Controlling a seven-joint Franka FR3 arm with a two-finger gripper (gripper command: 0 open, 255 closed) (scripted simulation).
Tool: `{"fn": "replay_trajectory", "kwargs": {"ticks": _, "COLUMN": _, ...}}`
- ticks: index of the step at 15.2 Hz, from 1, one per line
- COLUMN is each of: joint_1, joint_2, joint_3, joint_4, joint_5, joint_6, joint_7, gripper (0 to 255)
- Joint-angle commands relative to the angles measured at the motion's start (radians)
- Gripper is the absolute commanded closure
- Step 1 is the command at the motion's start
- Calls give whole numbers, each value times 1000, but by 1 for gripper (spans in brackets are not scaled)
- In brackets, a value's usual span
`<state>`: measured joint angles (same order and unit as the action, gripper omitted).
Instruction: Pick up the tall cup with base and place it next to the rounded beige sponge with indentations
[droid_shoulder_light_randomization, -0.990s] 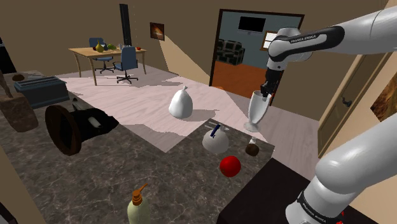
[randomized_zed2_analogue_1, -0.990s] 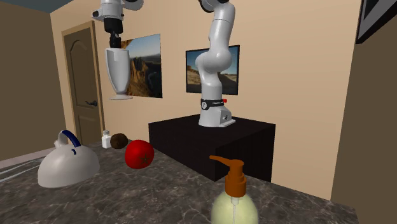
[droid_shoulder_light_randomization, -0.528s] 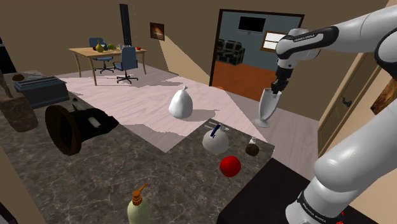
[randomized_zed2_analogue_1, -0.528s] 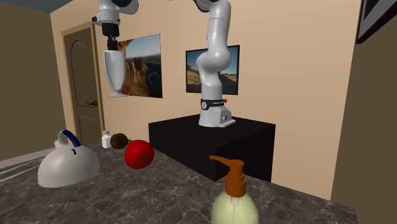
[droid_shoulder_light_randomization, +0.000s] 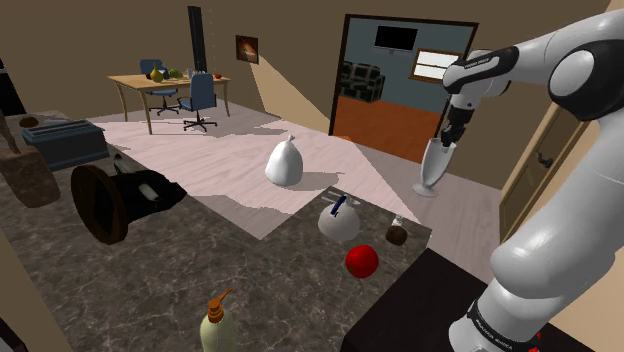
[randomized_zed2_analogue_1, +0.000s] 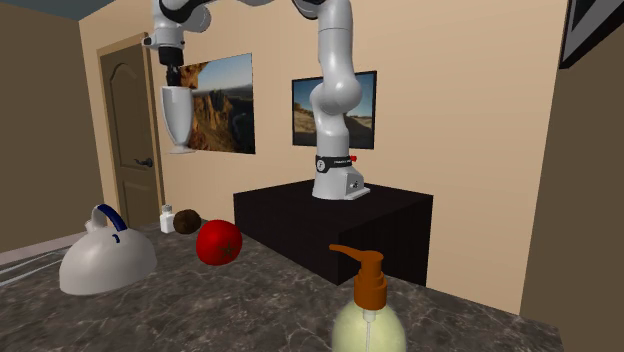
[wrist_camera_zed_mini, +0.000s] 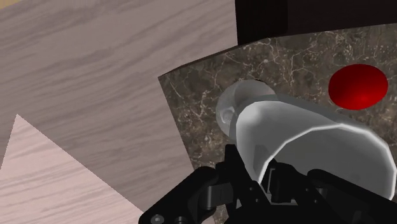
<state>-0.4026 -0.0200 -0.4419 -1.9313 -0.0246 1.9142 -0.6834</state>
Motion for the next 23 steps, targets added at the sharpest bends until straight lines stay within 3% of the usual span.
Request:
{"fn": "replay_trajectory", "kwargs": {"ticks": 1, "joint_1": -3, "joint_2": 13, "joint_3": -4, "joint_4": -8, "joint_5": 6, "joint_6": 21, "joint_7": -10, "gripper": 255}}
{"fn": "replay_trajectory", "kwargs": {"ticks": 23, "joint_1": -12, "joint_2": 126, "joint_3": -5, "joint_4": -189, "joint_5": 64, "joint_6": 304, "joint_7": -48, "gripper": 255}}
